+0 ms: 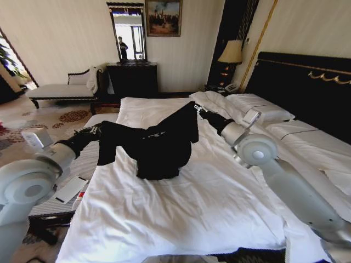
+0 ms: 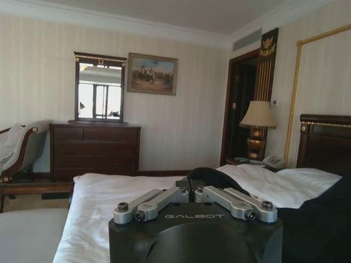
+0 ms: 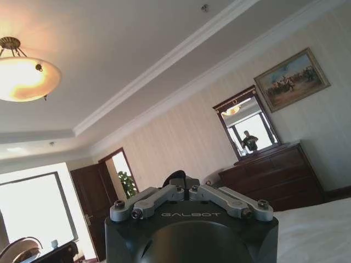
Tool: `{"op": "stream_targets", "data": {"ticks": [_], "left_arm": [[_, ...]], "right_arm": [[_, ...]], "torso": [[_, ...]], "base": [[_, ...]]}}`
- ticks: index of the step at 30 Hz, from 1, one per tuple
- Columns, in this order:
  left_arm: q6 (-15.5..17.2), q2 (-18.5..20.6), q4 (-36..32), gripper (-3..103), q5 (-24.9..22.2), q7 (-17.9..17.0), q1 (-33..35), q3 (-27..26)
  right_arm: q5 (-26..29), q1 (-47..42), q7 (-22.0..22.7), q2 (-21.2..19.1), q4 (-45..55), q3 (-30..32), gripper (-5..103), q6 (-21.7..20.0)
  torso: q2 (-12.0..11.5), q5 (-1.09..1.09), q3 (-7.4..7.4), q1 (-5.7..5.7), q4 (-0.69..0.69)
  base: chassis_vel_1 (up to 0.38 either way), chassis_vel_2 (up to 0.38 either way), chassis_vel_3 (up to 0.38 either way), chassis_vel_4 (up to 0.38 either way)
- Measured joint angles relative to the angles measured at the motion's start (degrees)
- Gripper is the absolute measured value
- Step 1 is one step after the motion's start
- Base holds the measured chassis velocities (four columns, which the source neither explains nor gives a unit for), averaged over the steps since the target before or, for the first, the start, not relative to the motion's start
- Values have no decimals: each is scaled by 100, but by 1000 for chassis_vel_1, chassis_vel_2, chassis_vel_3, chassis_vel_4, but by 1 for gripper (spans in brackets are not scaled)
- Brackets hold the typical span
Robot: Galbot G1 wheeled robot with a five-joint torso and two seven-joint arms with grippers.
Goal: Fold the clothes on the bed.
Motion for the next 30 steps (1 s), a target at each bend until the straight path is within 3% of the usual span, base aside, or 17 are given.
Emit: {"op": "stream_targets", "data": {"ticks": [1,4,10,17,20,22,25,30], "left_arm": [[0,0,0,0,0,0,0,0],[-173,91,-85,0,-353,-46,-10,-427],[-508,62,-382,0,-976,-68,128,-988],[-675,-69,-544,0,-1577,-136,278,-1459],[-914,-47,-544,0,-1979,-95,483,-2009],[-929,-46,-544,0,-2008,-94,493,-2043],[-1148,-66,-539,0,-2521,-91,621,-2536],[-1340,-173,-536,0,-2893,-27,817,-2990]], "right_arm": [[0,0,0,0,0,0,0,0],[410,-478,-209,-273,280,790,0,200],[1031,-950,-507,-630,580,1490,0,566],[1283,-1369,-721,-787,850,1885,0,771],[1532,-1468,-886,-945,973,2216,0,978],[1551,-1485,-907,-963,977,2250,0,1001],[1741,-1761,-1134,-1114,1019,2725,0,1208],[1930,-2099,-1317,-1198,1140,3318,0,1332]], "torso": [[0,0,0,0,0],[0,0,0,0,1],[0,0,0,0,2],[0,1,0,0,1],[0,0,1,0,3],[0,0,1,0,3],[0,-1,0,0,2],[0,0,0,0,0]], "base": [[0,0,0,0],[0,0,0,0],[0,0,0,0],[0,0,0,0],[0,0,0,0],[0,0,0,0],[0,0,0,0],[0,0,0,0]]}}
